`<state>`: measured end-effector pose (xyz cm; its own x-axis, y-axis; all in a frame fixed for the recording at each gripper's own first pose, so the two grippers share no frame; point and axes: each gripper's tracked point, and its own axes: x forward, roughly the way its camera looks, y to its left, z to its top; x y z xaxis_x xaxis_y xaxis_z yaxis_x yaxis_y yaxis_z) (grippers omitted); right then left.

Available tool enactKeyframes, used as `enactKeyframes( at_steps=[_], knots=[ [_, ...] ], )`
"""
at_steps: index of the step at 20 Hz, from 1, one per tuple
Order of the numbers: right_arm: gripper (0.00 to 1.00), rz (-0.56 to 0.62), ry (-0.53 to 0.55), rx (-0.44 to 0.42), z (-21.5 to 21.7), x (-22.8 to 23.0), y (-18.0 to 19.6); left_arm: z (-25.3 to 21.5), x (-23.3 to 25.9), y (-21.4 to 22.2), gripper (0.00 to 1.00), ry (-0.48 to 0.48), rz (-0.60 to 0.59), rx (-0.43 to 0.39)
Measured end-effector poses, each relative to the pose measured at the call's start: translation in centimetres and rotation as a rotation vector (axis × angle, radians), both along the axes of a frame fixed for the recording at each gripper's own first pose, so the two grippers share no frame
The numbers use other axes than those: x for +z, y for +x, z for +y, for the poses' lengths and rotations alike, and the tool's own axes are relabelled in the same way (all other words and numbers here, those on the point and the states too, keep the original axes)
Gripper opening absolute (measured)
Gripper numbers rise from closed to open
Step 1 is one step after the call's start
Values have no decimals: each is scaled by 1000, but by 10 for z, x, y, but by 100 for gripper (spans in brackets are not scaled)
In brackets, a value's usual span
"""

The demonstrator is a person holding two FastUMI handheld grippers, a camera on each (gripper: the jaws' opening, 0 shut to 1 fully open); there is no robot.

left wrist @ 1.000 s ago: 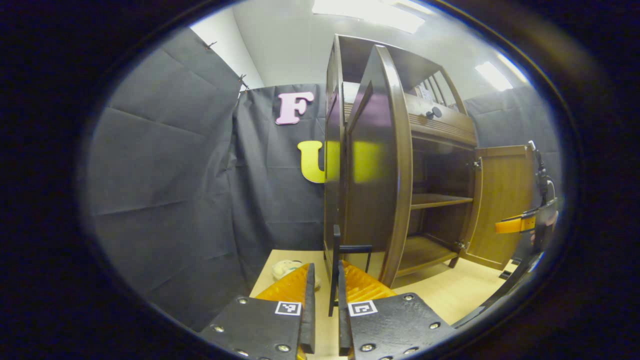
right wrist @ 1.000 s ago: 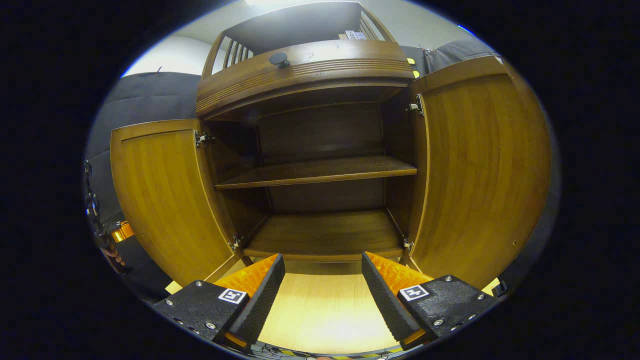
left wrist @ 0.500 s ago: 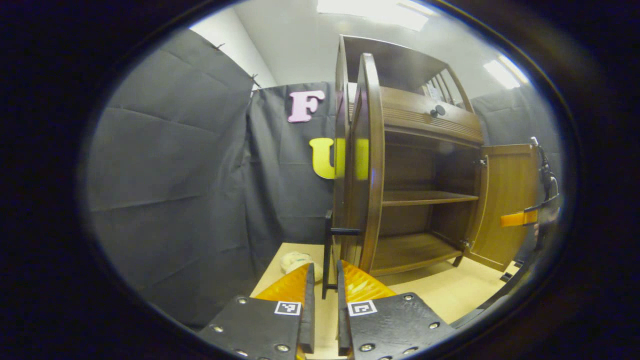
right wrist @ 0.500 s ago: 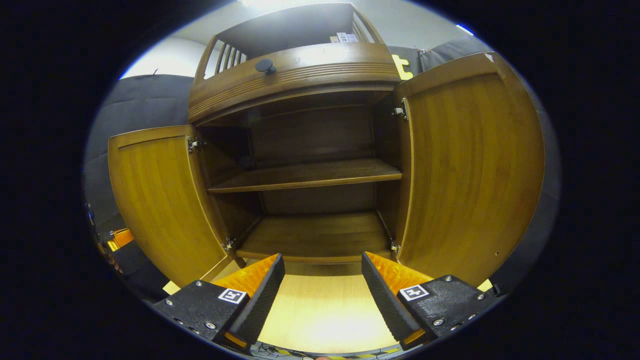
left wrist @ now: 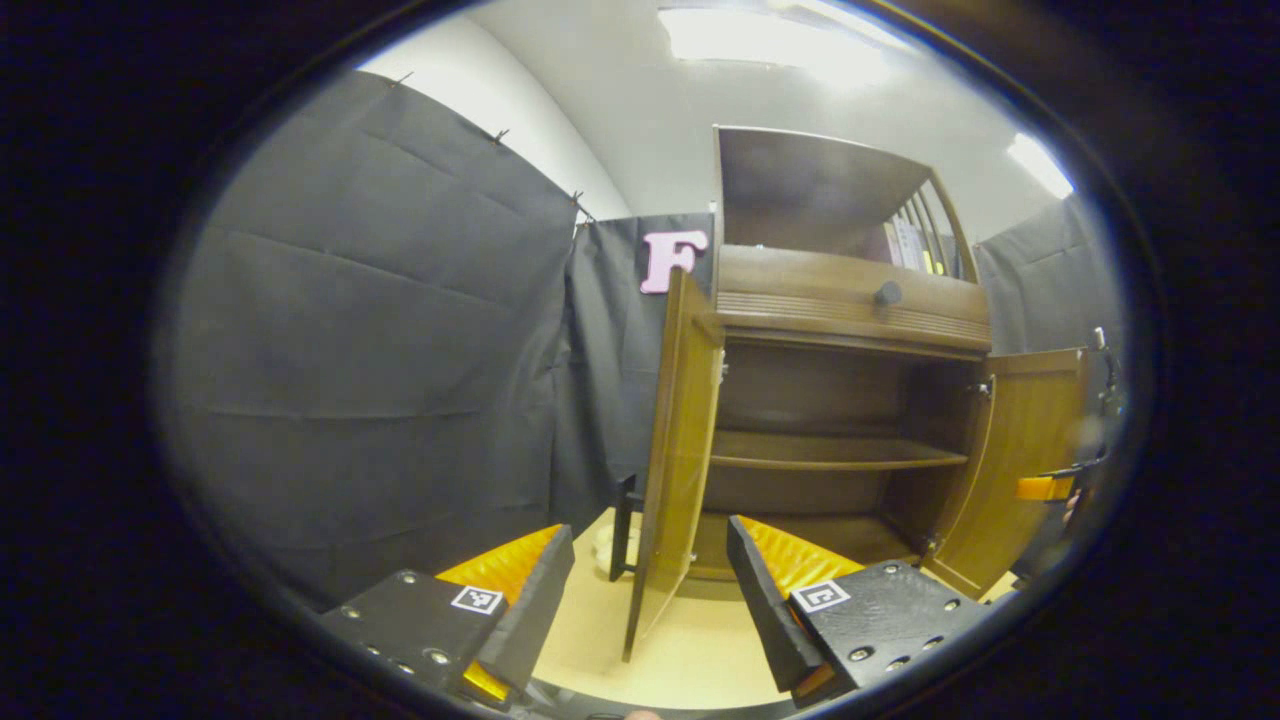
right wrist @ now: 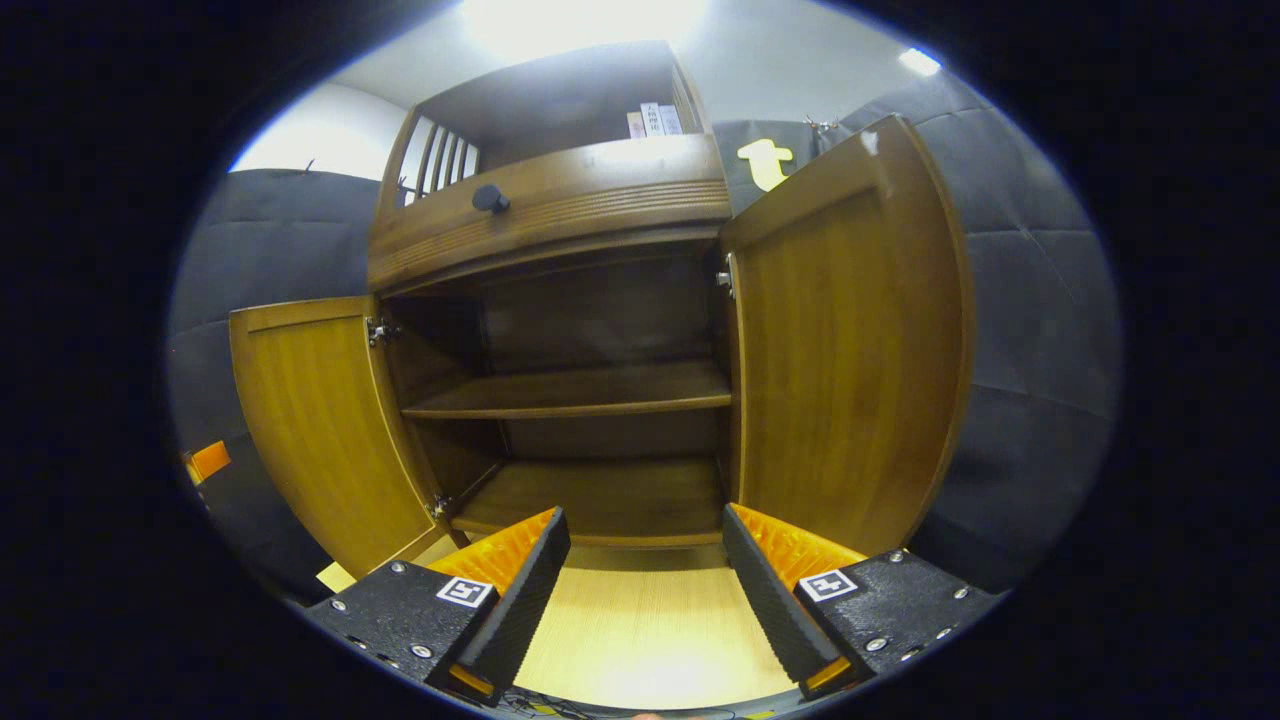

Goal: Open the right door of the double-door shoe cabinet with the right hand, and open the left door with the left hand.

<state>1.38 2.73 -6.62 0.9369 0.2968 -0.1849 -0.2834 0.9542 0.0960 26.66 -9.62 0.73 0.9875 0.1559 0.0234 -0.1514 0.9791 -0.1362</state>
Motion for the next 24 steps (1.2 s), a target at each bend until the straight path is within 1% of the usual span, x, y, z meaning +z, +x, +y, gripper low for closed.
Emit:
enactKeyframes(
  at_steps=[1,3,5,6,7,8,9,11,12,15,17,21,22,23,24],
  knots=[
    [92,-13,6,9,-4,7,-3,-7,13,-5,94,3,-23,23],
    [92,-47,21,27,-11,25,-12,-28,33,-13,94,-5,-59,39],
    [92,-104,23,32,-25,47,-20,-49,36,-16,94,-51,-56,46],
    [95,-120,22,27,-35,53,-24,-59,38,-15,94,-81,-57,43],
    [95,-129,24,24,-43,57,-28,-69,39,-13,94,-110,-52,33],
    [91,-133,27,18,-52,60,-33,-80,40,-13,94,-122,-48,18],
    [91,-137,30,7,-62,60,-38,-90,45,-13,94,-117,-47,8],
    [91,-136,36,-27,-83,54,-45,-104,54,-22,94,-63,-45,-4],
    [95,-132,35,-50,-93,51,-47,-109,57,-24,94,-29,-40,-8],
    [95,-117,34,-138,-120,38,-50,-125,62,-23,94,43,-20,-36],
    [95,-99,56,-165,-120,35,-47,-132,63,-16,94,57,-28,-52],
    [95,-107,79,-163,-100,44,-38,-144,51,12,94,24,-3,-105],
    [91,-122,75,-159,-94,48,-37,-145,54,17,94,26,-11,-111],
    [91,-137,69,-154,-86,51,-37,-144,55,21,94,27,-13,-117],
    [95,-145,65,-150,-79,52,-36,-144,53,23,94,27,-12,-125]
  ],
)
